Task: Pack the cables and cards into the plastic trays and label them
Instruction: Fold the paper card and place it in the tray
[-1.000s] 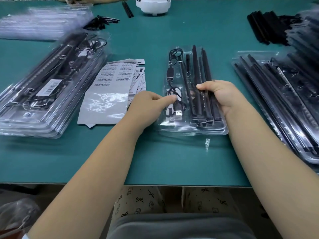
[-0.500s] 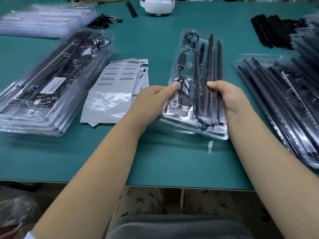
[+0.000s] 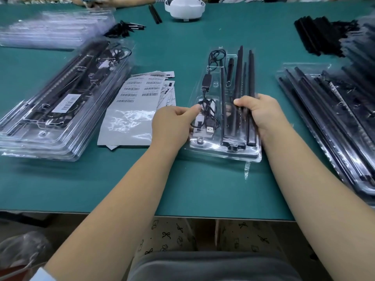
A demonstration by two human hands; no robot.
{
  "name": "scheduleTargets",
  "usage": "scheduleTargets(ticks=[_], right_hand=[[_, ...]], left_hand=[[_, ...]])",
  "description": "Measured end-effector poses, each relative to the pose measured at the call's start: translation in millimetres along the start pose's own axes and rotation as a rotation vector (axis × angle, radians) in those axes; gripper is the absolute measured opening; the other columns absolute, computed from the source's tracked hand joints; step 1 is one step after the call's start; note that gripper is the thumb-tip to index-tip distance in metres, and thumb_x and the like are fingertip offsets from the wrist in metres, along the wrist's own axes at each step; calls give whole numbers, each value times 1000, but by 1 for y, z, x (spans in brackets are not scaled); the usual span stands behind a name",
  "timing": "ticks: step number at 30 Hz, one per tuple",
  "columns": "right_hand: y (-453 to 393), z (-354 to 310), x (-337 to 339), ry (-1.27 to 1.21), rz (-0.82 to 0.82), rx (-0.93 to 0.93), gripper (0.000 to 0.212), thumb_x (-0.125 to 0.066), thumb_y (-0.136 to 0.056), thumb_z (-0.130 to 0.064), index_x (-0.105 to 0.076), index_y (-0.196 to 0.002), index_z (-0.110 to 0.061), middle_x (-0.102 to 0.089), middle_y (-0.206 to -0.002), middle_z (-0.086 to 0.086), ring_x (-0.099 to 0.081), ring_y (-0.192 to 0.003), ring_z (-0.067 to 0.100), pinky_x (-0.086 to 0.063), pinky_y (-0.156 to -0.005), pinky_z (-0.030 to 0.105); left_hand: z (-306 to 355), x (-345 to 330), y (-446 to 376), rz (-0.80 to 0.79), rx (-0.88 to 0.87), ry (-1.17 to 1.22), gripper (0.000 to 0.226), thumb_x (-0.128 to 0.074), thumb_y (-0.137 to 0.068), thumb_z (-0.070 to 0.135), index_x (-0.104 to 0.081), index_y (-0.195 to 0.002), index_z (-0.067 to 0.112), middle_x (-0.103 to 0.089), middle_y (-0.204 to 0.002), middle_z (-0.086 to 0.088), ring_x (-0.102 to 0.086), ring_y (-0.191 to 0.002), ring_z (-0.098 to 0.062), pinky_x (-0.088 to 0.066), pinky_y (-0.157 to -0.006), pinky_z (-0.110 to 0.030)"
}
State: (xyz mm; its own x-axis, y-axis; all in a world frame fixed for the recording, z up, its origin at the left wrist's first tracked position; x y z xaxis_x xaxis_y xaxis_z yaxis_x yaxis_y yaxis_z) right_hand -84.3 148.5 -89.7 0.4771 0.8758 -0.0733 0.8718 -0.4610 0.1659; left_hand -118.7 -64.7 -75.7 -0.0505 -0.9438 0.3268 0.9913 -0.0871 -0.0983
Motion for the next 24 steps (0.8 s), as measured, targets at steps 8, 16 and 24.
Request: scheduleTargets(ticks=[8, 16, 24], right_hand=[[6, -7, 3, 46, 17, 48, 28, -73, -66, -20, -65, -91, -10, -67, -99, 20, -65, -88, 33, -53, -88, 53], [7, -9, 4, -95, -45, 103, 5, -65, -82, -6, -63, -85, -9, -71, -66, -1, -69, -61, 14, -52, -56, 21], [7, -11, 5, -134, -60, 116, 7, -63, -83, -6, -63, -90, -8, -72, -69, -2, -69, -64, 12, -52, -56, 19]], left_hand=[[-6, 0, 0, -69, 74, 112, 42, -58, -92, 28, -64, -71, -8, -46, -52, -4, -42, -50, -14, -39, -57, -27], [-4, -7, 5, -162, 209, 504, 31, -64, -88, 6, -76, -62, 18, -72, -67, -3, -64, -55, -12, -55, -54, -22], [-5, -10, 4, -249, 248, 511, 9, -66, -88, 14, -73, -83, 13, -69, -71, -4, -60, -61, -20, -54, -58, -31]])
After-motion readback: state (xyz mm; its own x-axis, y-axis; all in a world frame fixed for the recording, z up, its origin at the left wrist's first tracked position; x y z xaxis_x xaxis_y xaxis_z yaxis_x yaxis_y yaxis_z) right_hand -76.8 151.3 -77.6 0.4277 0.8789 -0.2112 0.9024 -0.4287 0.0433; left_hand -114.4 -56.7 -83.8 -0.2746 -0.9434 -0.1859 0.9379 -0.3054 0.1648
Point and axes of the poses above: each hand's wrist, its own y-axis away from the middle knuckle, its own x-axis out of the back of the hand, z = x × y, the point moved 7 cm from there along -y, towards the middle knuckle
